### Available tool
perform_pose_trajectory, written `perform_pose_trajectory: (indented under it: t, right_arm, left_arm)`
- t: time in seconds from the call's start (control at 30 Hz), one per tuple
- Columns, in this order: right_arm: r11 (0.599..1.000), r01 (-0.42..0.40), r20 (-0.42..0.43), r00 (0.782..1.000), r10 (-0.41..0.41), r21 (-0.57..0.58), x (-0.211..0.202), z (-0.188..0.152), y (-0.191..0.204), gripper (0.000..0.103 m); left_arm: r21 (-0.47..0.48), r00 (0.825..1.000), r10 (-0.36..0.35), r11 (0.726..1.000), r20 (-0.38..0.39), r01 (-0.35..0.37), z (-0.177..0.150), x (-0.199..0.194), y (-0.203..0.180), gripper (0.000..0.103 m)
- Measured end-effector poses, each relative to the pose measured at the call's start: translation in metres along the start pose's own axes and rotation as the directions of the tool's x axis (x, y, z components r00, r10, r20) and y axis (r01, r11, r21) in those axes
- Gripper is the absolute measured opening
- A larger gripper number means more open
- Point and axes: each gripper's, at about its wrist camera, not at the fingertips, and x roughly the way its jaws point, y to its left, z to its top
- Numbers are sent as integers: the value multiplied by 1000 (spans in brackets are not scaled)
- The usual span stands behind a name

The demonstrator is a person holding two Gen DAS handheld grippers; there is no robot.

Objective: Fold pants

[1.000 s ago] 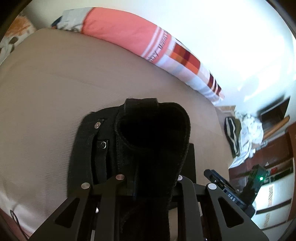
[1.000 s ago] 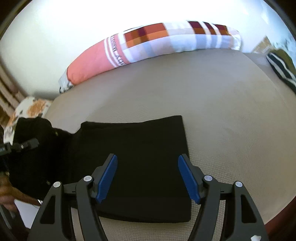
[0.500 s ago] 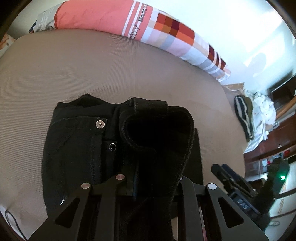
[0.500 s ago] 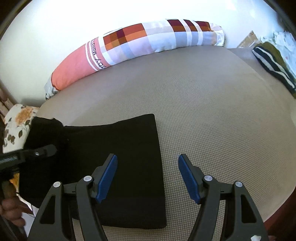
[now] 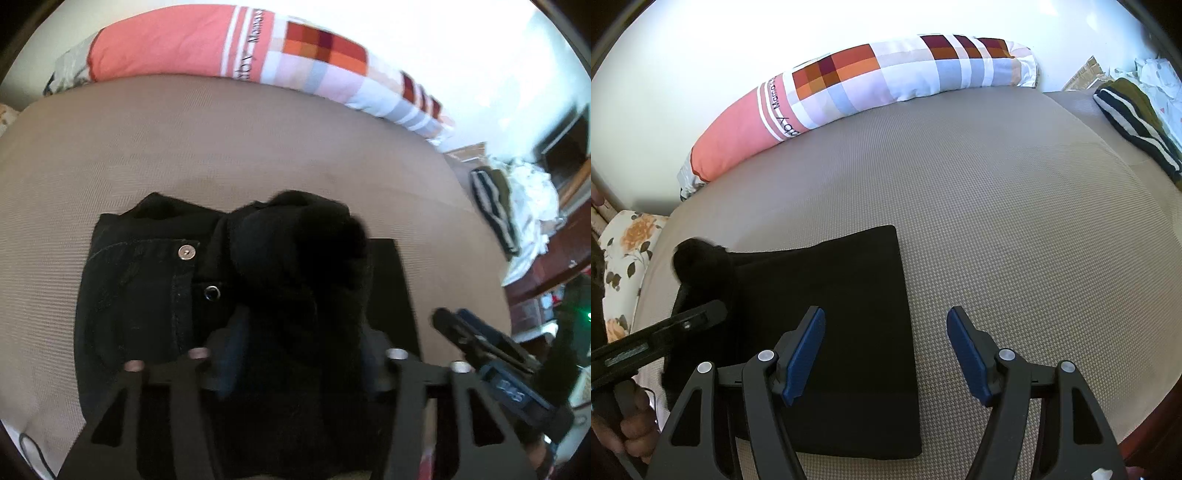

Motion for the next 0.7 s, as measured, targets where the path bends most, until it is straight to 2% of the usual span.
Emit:
perform_pose_trajectory:
  t: [0.1,0.2,0.27,0.37,0.47,0.53,0.6,0.7]
  right_arm:
    - [1000,1,-2,1000,-1,0,0,-1,0,66]
    - [1000,-1,-4,1000,1,0,1,-1,0,66]
    - [1000,-12,-6,1000,12,0,1,-1,1,66]
    - [999,-43,-11,999,43,-4,2,-2,4,66]
    - [992,-123,-21,992,123,-6,3,-3,9,66]
    - [985,-170,-29,985,170,0,4,-4,12,66]
    - [976,-215,-53,975,216,9,7,-4,15,66]
    - [955,-292,-98,950,296,54,14,-3,18,66]
  left_arm:
    - [32,999,-17,999,36,16,-2,-11,-6,59]
    - [42,996,18,999,86,-21,-4,-26,-2,62]
    - [18,991,81,996,109,-83,-4,-36,12,63]
    - [-16,971,205,979,123,-205,-5,-45,35,63]
    - [-55,932,337,941,135,-333,-9,-55,67,63]
    - [-88,914,388,921,120,-380,-13,-57,88,63]
    - [-121,907,411,909,94,-399,-18,-58,108,63]
    - [-169,907,417,900,58,-403,-29,-60,132,63]
